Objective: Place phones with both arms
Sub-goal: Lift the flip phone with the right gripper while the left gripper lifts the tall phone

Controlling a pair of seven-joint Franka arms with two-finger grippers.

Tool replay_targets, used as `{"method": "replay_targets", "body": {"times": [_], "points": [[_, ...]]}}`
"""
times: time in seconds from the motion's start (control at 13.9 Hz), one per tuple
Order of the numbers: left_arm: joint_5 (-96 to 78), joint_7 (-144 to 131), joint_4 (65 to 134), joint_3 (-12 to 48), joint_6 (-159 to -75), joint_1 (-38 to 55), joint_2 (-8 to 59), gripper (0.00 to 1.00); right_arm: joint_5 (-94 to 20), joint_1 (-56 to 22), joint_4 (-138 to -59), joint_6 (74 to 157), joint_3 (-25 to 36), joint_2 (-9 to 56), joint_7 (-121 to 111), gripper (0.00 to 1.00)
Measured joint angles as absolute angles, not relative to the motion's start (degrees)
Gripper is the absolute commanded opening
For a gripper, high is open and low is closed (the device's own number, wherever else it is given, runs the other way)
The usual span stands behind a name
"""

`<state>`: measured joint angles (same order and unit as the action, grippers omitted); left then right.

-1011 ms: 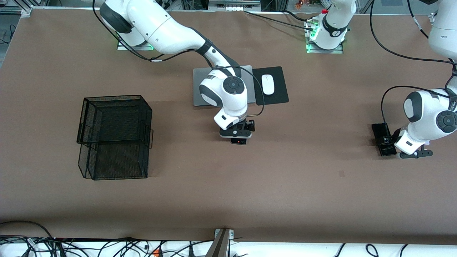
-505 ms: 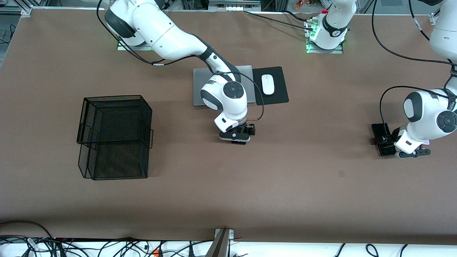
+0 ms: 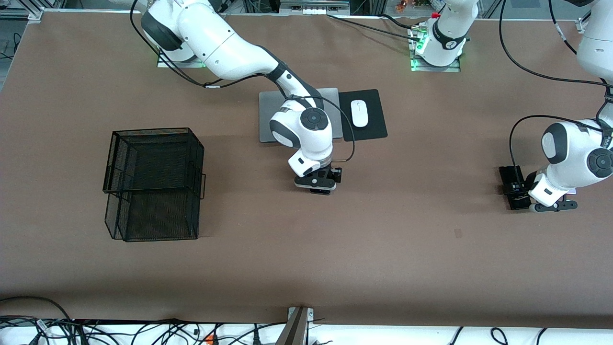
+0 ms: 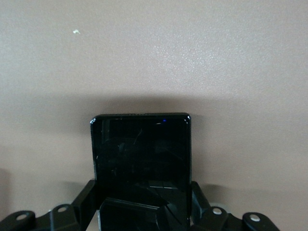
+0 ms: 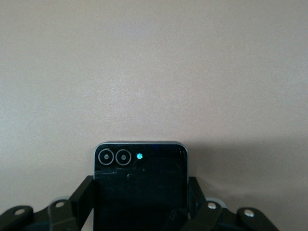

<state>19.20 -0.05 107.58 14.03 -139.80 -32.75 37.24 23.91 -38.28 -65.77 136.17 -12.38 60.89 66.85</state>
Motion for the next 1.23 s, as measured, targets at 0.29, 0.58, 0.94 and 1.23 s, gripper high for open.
{"method": "replay_targets", "body": {"times": [0.29,0.58,0.94,1.23], "points": [[19.2,0.3,107.0,14.9,-139.2,-32.9,37.2,0.33,24.1,-38.3,-65.6,135.5,-12.4,60.9,66.8,0.00],[19.0,0.2,103.1,17.8,-132.3,-32.9,36.6,0.33,24.3,-38.3,-61.8,126.1,-12.5,60.4,65.2,0.00],[17.8,-0.1,94.2,23.3,-118.5,-32.5,35.3,0.33,24.3,-37.1,-57.1,111.6,-16.5,52.9,61.9,0.00],[17.2,-2.4,90.7,27.6,-115.5,-27.7,35.3,0.33,19.8,-32.8,-57.1,99.4,-17.2,44.6,51.8,0.00]]}}
